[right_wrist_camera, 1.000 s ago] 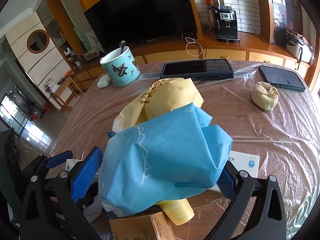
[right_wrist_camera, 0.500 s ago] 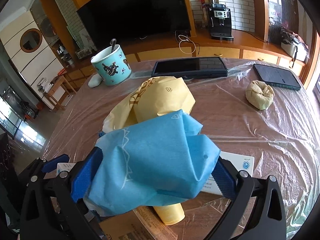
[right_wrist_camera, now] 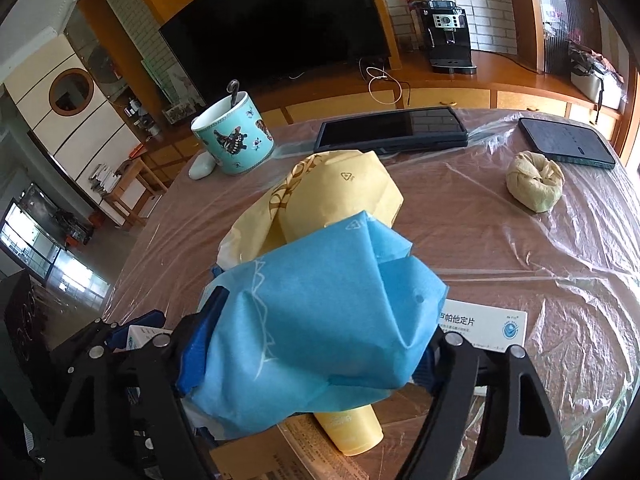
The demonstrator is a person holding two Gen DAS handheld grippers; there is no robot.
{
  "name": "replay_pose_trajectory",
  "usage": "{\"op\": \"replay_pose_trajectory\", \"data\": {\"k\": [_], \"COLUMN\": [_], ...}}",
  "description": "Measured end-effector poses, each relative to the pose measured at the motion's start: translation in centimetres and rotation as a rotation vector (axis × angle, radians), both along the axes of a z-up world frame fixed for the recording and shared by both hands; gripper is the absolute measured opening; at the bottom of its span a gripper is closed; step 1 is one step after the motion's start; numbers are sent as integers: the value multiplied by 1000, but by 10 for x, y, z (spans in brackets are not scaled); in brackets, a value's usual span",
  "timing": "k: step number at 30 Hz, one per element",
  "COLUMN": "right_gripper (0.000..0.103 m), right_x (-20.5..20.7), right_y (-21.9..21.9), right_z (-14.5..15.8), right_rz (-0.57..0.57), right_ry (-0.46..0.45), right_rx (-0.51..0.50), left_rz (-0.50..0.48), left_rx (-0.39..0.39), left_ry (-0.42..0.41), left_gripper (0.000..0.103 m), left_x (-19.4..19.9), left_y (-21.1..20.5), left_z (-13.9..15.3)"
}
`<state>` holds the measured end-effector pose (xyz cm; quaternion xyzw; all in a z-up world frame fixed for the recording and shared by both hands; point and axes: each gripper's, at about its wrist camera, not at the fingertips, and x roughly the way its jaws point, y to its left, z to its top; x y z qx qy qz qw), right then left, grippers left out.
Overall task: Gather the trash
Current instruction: 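Grasp the white-and-blue naproxen box with the left tool while the right tool holds the blue cloth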
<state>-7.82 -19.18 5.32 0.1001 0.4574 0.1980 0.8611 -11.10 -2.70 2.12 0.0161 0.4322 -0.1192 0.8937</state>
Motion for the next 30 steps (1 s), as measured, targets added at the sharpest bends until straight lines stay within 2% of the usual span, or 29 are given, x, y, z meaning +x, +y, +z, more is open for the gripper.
{"op": "replay_pose_trajectory", "data": {"k": [3,8,14,24,30], "right_gripper": [65,59,57,57,57], "right_x": [0,-5,-15,-29,-54], "right_y": [-1,-4,-12,-28,-47], "right_z": [-1,2,13,40,58], "right_rz": [2,-13,-38,-71,-82], "right_ry": [0,-14,-62,-141,-191], "right_rx": [8,5,19,57,70], "left_rz": [-11,-22,-14,27,21], "left_rx": [-15,-25,-67,-81,-92], "left_ry": [19,17,26,-48,-94], "left_gripper": [56,48,47,47,47], "left_x": [0,-2,-5,-15,-30], "left_y": [0,-1,6,16,18], "left_z": [-1,2,6,33,53]}}
